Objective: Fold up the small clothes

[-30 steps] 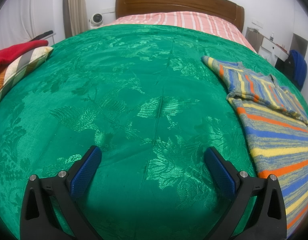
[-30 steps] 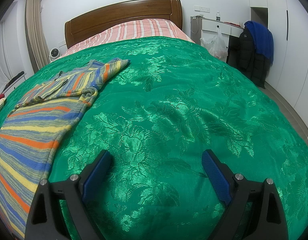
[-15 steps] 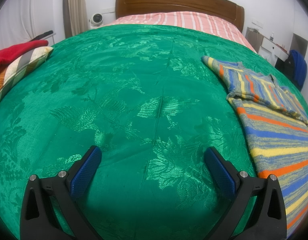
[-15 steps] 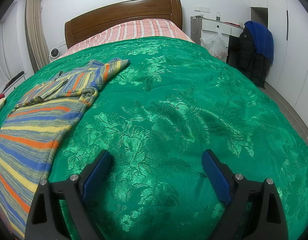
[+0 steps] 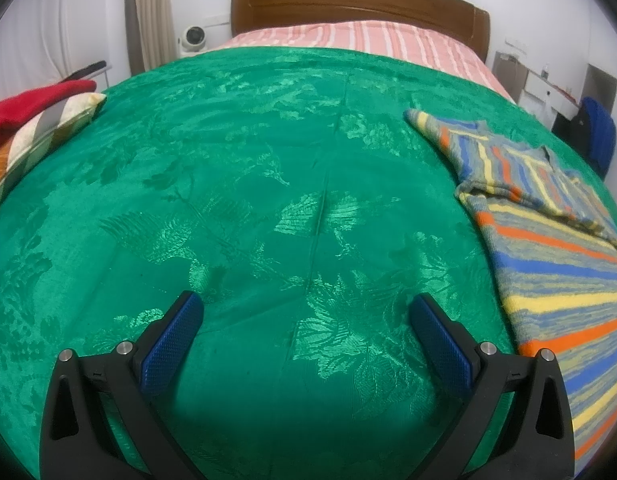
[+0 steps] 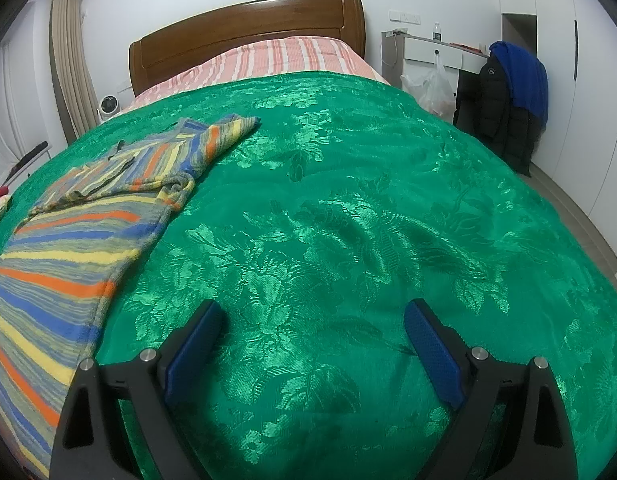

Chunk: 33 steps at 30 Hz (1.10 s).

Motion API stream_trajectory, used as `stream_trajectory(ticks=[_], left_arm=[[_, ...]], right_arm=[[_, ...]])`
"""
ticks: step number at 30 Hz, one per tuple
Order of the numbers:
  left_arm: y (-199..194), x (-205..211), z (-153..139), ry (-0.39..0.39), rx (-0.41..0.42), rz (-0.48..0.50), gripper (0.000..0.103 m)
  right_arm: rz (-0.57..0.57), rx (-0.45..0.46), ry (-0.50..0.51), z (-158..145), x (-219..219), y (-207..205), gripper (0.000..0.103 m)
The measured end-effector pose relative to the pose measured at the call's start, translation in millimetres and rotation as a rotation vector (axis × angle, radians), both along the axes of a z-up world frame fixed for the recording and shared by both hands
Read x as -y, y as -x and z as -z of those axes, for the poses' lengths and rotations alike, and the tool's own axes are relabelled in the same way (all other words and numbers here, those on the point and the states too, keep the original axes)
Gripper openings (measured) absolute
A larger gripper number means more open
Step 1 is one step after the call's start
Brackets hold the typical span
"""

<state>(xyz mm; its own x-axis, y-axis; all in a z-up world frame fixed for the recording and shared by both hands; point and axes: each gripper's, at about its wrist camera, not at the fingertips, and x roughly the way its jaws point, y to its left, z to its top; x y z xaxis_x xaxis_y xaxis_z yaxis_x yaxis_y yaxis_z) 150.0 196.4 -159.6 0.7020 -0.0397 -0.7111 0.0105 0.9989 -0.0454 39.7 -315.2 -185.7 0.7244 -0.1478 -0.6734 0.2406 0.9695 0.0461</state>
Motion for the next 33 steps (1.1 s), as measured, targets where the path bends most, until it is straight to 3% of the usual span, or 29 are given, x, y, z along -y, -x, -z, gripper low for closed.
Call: stream_trajectory(ticks=[4, 6, 8, 10, 14, 16, 19, 22, 24, 26, 27, 28, 29, 33], left_arm=[[-1.1, -10.9, -12.9, 0.051, -0.068, 0.023, 0.101], [10.9, -17.6, -24.8, 0.127, -0.096, 0.033, 0.101], [32.8, -19.1, -37.1, 0.233, -0.124, 0.099, 0.101], [59.2, -7.1, -36.6, 0.275, -0.224, 0.196, 0.101], [114.1, 22.0, -14.5, 0.22, -0.401, 0.325, 0.099], [132.0, 30.4, -6.2, 0.195, -0.433, 0.35, 0.094], [144.4, 40.9, -6.9, 0.148, -0.438, 0.375, 0.08], [148.3, 45.9, 0.0, 0.167, -0.483, 0.399, 0.074], [150.7, 49.1, 5.7, 0.147, -0.511, 0.405, 0.06], [152.7, 51.1, 8.7, 0.147, -0.543, 0.414, 0.049], [152.8, 52.5, 13.0, 0.141, -0.581, 0.421, 0.033], [153.9, 54.3, 16.7, 0.14, -0.609, 0.425, 0.021], [155.4, 54.8, 20.7, 0.146, -0.634, 0.428, 0.005], [156.7, 47.0, 12.3, 0.22, -0.63, 0.421, 0.003]], right_arm=[[-0.009, -0.037, -0.001, -5.5, 0.2, -3.0, 0.092], [-0.038, -0.103, -0.002, -18.6, -2.2, -4.6, 0.092], [-0.115, -0.096, -0.021, -38.6, -9.9, 9.4, 0.092], [-0.234, -0.114, -0.032, -57.2, -24.6, 27.6, 0.092], [-0.463, -0.27, -0.129, -67.3, -66.8, 74.5, 0.092], [-0.503, -0.334, -0.186, -57.7, -81.6, 92.4, 0.091], [-0.492, -0.386, -0.257, -37.4, -91.9, 104.8, 0.086], [-0.418, -0.435, -0.322, -15.3, -87.5, 98.2, 0.069], [-0.408, -0.435, -0.387, -10.6, -85.2, 91.8, 0.064], [-0.438, -0.457, -0.415, -6.0, -89.1, 86.7, 0.042], [-0.44, -0.482, -0.393, -2.7, -92.1, 84.9, 0.032], [-0.438, -0.504, -0.363, -0.6, -94.3, 84.5, 0.012], [-0.436, -0.518, -0.363, -0.3, -93.6, 84.6, 0.009], [-0.433, -0.498, -0.442, -16.0, -83.4, 84.9, 0.008]])
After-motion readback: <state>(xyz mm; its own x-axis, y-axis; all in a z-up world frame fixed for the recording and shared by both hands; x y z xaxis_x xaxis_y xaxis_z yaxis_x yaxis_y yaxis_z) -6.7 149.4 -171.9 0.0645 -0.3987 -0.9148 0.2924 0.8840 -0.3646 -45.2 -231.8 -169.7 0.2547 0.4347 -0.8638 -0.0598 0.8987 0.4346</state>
